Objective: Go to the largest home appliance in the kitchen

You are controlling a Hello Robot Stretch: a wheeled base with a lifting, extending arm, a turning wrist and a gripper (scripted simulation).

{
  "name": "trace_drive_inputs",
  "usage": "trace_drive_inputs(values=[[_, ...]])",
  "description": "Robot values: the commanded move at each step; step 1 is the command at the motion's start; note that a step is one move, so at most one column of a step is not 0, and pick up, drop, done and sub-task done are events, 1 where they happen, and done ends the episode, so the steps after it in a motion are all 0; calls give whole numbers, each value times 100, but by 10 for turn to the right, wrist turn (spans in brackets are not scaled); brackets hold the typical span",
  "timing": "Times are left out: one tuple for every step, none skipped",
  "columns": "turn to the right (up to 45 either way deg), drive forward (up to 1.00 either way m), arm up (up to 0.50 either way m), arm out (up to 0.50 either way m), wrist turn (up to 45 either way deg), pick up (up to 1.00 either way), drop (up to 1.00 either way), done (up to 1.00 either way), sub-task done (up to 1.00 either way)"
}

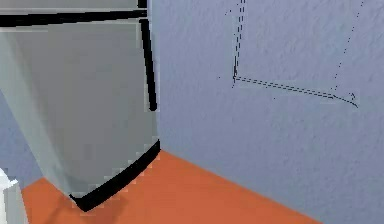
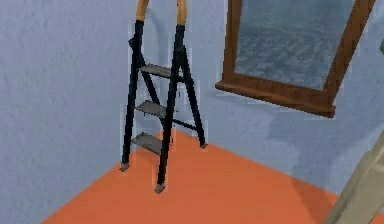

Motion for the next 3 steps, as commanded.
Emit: trace_drive_inputs(values=[[-30,0,0,0,0,0,0,0,0],[0,45,0,0,0,0,0,0,0],[-300,0,0,0,0,0,0,0,0]])
